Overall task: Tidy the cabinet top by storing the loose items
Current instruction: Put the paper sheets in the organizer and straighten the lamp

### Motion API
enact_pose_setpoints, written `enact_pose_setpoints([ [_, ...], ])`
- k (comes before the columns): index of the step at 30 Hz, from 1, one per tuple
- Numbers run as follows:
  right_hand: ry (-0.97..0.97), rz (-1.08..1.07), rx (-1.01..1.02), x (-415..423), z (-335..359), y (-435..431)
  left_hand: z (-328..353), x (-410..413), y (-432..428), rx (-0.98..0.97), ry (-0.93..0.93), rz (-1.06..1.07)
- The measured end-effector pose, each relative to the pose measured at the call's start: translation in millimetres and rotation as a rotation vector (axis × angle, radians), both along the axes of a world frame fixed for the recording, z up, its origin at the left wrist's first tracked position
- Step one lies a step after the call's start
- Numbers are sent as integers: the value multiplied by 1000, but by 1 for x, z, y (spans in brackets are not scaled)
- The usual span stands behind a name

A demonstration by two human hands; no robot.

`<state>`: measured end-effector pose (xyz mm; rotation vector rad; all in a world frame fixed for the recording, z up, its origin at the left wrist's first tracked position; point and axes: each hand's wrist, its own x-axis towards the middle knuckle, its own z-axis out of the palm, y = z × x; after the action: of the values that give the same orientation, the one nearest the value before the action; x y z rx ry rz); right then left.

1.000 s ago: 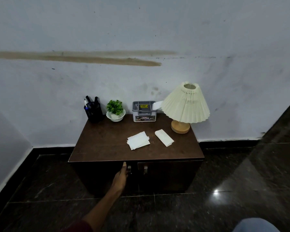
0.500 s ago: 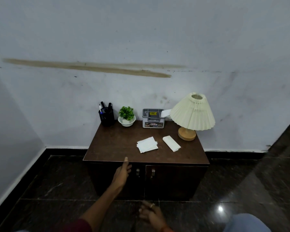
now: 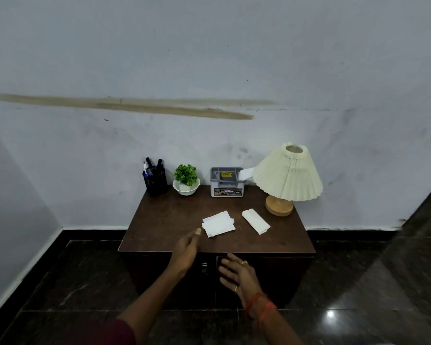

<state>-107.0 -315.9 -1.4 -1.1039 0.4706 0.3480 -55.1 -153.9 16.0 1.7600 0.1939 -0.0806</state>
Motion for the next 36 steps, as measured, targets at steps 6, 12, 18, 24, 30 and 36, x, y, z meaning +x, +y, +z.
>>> enact_pose_setpoints([
  [6,2,-149,106,50,8,1,3,47,-9,217,-82,9],
  [12,15,-214,157,80,3,7,-8,86,-14,322,-78,-24],
  [18,30,-230,173,90,-1,12,-17,96,-15,405,-108,-56],
  [24,27,-242,171,91,2,15,-18,95,-16,456,-74,-52],
  [30,30,-232,142,88,3,16,-18,94,-17,471,-27,13],
  [36,34,-216,88,84,8,15,-17,89,-15,439,20,-28],
])
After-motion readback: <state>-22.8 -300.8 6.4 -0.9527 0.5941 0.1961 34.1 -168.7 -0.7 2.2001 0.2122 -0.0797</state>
